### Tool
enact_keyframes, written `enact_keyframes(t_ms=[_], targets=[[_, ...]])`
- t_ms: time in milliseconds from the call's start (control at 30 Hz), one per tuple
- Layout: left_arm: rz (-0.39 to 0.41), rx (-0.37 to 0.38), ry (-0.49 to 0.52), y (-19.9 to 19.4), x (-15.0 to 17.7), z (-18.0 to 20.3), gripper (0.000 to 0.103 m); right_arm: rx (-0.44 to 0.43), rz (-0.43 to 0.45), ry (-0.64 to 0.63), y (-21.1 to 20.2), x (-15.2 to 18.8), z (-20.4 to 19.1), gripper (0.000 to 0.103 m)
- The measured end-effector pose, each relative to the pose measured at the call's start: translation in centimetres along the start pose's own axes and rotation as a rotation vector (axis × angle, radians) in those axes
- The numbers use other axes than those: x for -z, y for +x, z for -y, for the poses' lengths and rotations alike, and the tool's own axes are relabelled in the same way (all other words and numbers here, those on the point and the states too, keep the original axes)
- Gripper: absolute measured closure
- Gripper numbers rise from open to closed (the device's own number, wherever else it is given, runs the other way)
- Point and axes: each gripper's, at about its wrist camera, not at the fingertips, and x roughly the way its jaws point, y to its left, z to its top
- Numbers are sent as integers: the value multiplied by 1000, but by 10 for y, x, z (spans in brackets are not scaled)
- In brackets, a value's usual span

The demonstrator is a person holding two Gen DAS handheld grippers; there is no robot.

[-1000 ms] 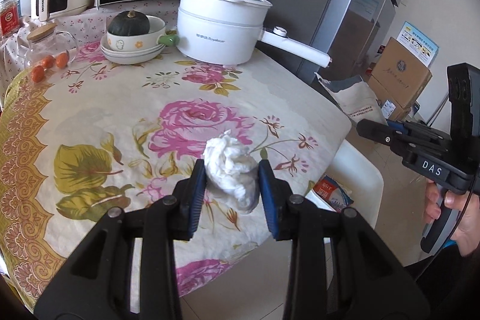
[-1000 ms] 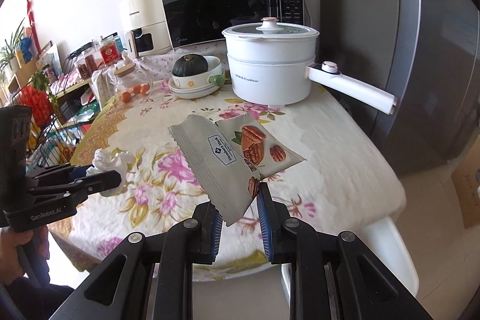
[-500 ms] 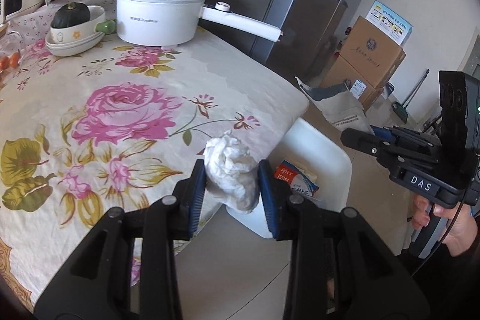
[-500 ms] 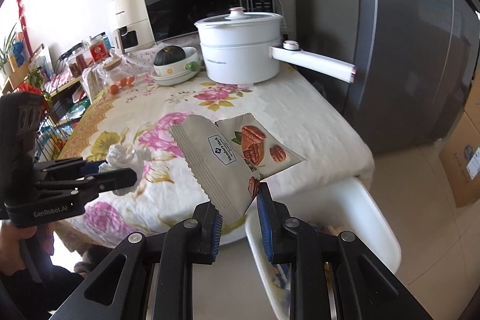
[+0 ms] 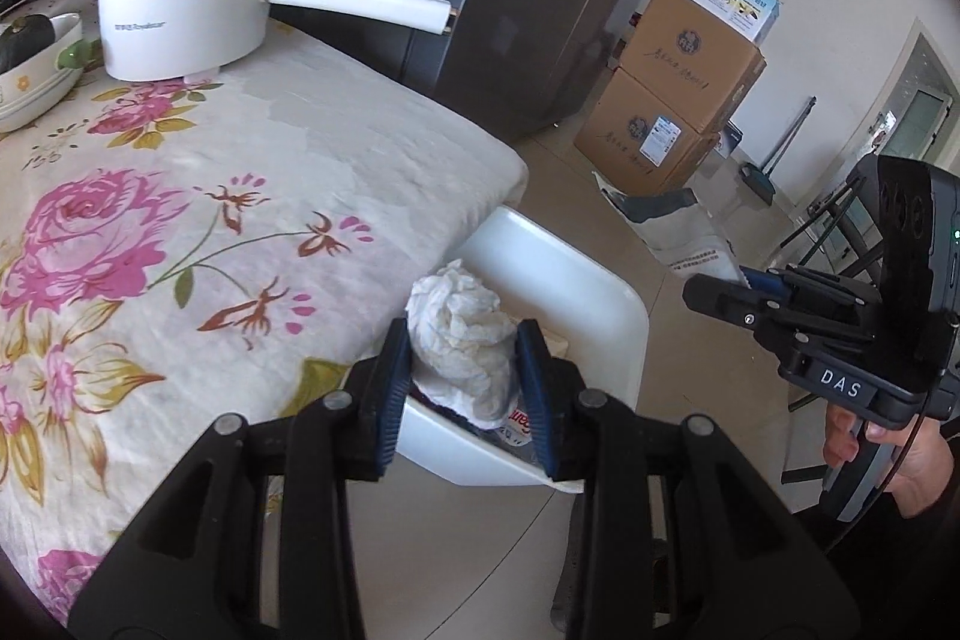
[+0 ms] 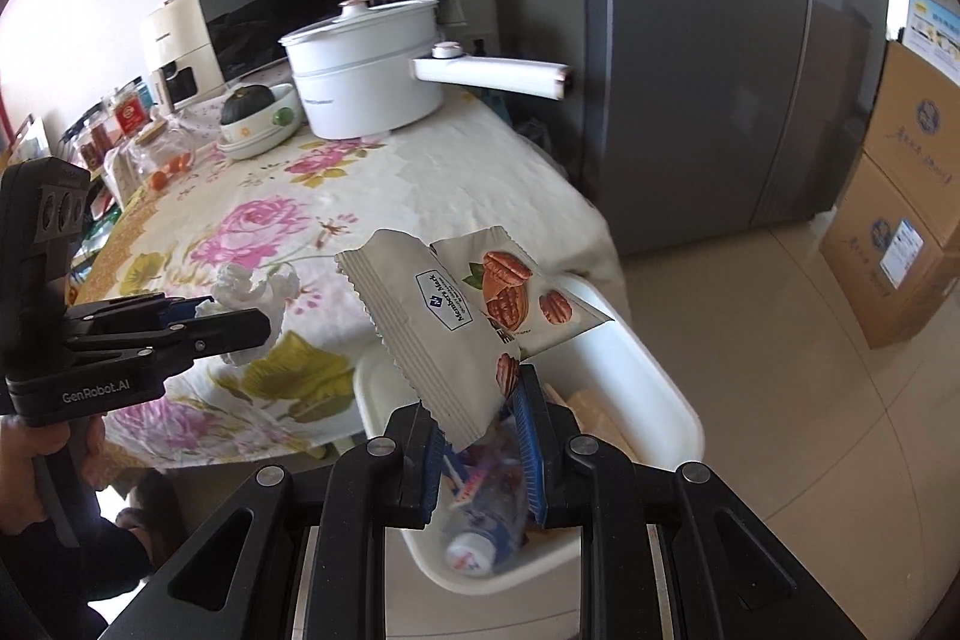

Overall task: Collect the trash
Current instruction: 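Carry the tissue and snack bag over the white bin, then open the left gripper to drop the tissue while the right gripper releases the snack bag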

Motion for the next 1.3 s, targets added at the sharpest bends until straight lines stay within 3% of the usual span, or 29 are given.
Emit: enact_keyframes(t_ms=[367,400,500,533,800,1200,1233,1267,1300], targets=[[-73,19,40,51,5,25,64,53,-41,33,2,15,37,80],[-81,13,38,54,5,25,56,58,-45,34,2,16,38,80],[-113,-36,2,60,5,18,11,64,-56,36,5,16,43,80],[-126,-52,-12,62,5,16,2,65,-58,37,6,16,44,80],[-147,-103,-87,51,4,-4,1,68,-78,28,12,15,44,80],[-119,-153,-86,22,3,-19,1,82,-120,26,26,11,35,79],[-111,-157,-89,17,3,-21,1,82,-129,35,28,11,34,71],[-102,-158,-93,12,3,-24,1,77,-144,55,31,10,34,39],[-92,-161,-98,8,3,-27,1,71,-151,80,33,9,35,20]])
